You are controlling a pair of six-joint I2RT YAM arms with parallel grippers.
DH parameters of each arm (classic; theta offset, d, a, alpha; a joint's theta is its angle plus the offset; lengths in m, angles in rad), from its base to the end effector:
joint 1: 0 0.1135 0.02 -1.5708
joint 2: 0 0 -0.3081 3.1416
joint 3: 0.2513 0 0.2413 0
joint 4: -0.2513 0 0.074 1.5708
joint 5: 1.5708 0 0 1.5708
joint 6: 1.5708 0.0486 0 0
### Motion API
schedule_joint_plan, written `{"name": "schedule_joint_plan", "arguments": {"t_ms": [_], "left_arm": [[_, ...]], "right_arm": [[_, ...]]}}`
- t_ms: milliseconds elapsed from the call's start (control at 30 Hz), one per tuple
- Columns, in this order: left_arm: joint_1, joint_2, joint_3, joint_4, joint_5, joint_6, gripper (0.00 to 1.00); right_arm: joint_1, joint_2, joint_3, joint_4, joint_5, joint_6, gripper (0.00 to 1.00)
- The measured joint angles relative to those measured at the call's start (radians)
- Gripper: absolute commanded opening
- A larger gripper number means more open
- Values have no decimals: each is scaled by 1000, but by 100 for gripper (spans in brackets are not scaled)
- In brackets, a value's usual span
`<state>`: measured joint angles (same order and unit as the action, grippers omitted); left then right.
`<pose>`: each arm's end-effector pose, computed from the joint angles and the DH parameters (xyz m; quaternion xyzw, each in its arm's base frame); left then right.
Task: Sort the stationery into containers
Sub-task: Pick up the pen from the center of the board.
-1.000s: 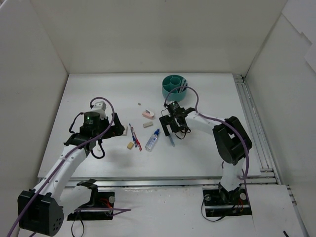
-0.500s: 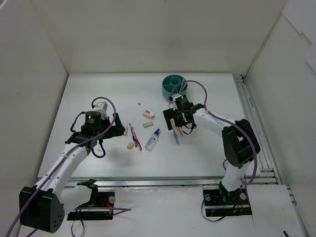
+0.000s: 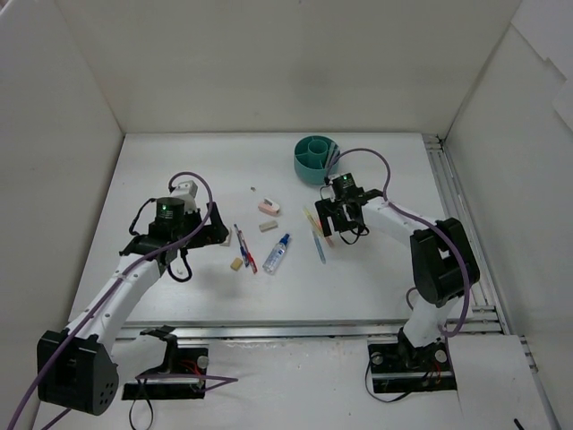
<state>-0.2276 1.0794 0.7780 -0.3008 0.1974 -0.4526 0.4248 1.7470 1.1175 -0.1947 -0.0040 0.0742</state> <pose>0.2082 -0.0580 0.3041 -0.0533 0.8803 -0.2368 0.4077 0.3475 0.1574 0.2377 -0.1631 0.9167 0.0918 0.3529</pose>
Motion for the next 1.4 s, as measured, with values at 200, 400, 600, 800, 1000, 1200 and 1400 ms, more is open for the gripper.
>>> {"name": "schedule_joint_plan", "arguments": {"t_ms": [200,400,600,800,1000,1200,1400], "left_arm": [[0,27,5,6,15,1,100],[0,42,13,13,20,4,100],[0,58,21,16,23,6,100],[0,58,24,14,13,7,100],[0,46,25,8,-15,8,100],[-1,21,32,-10,-43,11,100],[-1,11,34,-14,-58,14,100]], "right_arm": [[0,32,3,-25,-13,-17,76],[0,61,6,-52,-48,-20,74],[0,113,57,-76,-48,-8,57],[0,177,141,-96,-49,-4,44],[0,248,241,-107,-71,-17,34],[0,297,311,-111,-84,-32,16],[0,314,344,-116,-95,-43,0]]}}
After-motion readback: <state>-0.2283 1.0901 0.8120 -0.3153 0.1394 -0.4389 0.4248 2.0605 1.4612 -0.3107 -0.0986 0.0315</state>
